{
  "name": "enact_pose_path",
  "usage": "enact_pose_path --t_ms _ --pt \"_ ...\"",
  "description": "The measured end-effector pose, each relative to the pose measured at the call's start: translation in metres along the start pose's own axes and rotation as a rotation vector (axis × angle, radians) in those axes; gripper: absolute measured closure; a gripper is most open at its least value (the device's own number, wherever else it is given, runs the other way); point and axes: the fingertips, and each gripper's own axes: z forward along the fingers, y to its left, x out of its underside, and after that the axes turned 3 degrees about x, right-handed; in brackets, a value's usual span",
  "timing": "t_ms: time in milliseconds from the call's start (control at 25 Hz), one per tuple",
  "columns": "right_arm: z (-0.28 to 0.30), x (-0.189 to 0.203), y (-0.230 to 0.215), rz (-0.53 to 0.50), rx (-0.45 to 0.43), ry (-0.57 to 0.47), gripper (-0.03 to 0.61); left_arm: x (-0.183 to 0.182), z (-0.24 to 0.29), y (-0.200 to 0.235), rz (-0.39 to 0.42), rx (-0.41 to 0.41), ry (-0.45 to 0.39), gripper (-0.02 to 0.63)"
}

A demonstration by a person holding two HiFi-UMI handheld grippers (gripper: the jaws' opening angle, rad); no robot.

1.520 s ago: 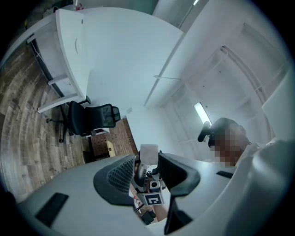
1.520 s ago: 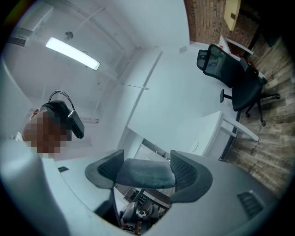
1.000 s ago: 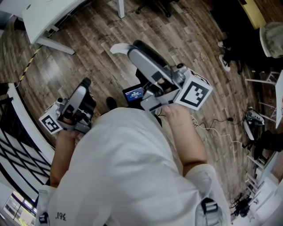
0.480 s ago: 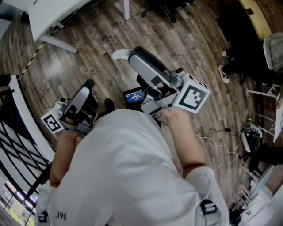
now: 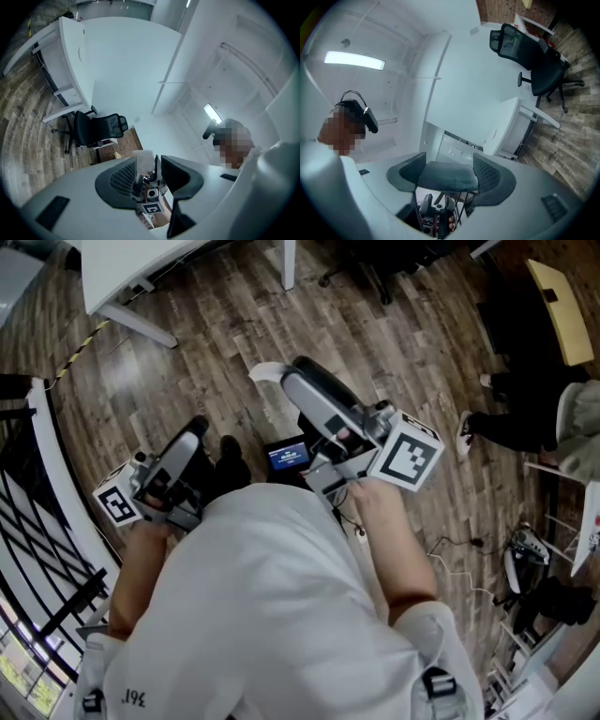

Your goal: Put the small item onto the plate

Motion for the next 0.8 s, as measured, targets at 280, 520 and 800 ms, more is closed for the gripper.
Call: enact_pose_path --t_ms 280,520,800 --pt "0.044 -0.005 -0.011 -0.017 -0.001 0.033 0.27 -0.04 -0.005 0.016 0.009 -0.001 -0.024 0.453" --pt "0.09 -0.012 -0.022 -0.023 0.022 0.026 0.27 -0.09 0.0 0.032 0.004 0.021 -0.002 0.453" --pt "0.175 -0.02 -0.035 -0.037 0.053 0.011 0.27 -0.173 -0.006 0.051 -0.025 0.034 0.02 0.453"
